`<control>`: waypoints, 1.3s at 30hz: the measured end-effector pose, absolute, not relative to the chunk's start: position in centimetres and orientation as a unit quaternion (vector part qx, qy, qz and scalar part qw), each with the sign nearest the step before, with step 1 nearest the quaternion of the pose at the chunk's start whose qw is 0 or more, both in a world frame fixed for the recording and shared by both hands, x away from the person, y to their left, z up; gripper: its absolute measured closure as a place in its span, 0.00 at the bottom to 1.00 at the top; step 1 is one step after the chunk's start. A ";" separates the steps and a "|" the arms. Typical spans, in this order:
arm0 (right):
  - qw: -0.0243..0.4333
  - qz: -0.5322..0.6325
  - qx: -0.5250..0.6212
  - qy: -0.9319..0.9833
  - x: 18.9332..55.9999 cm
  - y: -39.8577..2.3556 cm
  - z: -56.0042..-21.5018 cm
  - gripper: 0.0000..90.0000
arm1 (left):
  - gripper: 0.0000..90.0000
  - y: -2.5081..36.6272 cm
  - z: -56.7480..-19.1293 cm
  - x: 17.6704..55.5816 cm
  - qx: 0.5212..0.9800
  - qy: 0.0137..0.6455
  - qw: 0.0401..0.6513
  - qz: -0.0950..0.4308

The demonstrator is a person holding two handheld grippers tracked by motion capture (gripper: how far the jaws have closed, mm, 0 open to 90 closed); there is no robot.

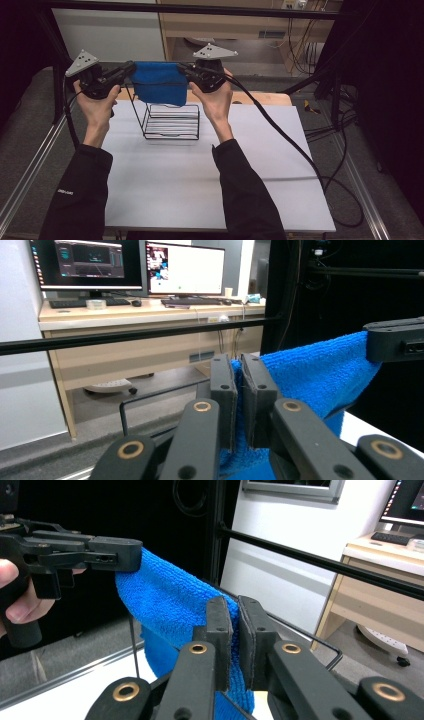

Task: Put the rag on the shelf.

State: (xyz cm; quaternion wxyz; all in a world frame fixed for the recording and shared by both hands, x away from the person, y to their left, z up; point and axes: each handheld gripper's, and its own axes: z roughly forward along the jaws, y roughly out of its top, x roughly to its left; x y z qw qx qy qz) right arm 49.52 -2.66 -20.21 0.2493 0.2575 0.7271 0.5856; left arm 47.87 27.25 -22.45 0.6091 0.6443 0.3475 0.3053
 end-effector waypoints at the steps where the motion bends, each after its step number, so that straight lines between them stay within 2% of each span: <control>1: 0.247 0.583 0.256 0.730 49.4 -2.7 -20.2 0.94 | 0.94 27.3 -22.5 47.8 0.647 0.347 0.608 0.304; 26: 0.225 0.515 0.233 0.794 47.3 -1.9 -21.5 0.94 | 0.89 27.9 -24.8 45.3 0.705 0.344 0.555 0.277; 30: 0.222 0.502 0.231 0.803 47.4 -1.7 -21.8 0.94 | 0.85 28.0 -24.5 45.0 0.711 0.345 0.549 0.272; 32: 0.219 0.496 0.230 0.808 47.4 -1.6 -22.0 0.94 | 0.79 28.2 -24.1 44.8 0.710 0.343 0.554 0.269; 34: 0.218 0.496 0.229 0.809 47.5 -1.6 -22.1 0.94 | 0.77 28.3 -23.5 44.7 0.705 0.343 0.561 0.266; 39: 0.209 0.500 0.233 0.807 47.7 -1.9 -22.6 0.93 | 0.78 28.0 -22.7 44.7 0.706 0.347 0.564 0.252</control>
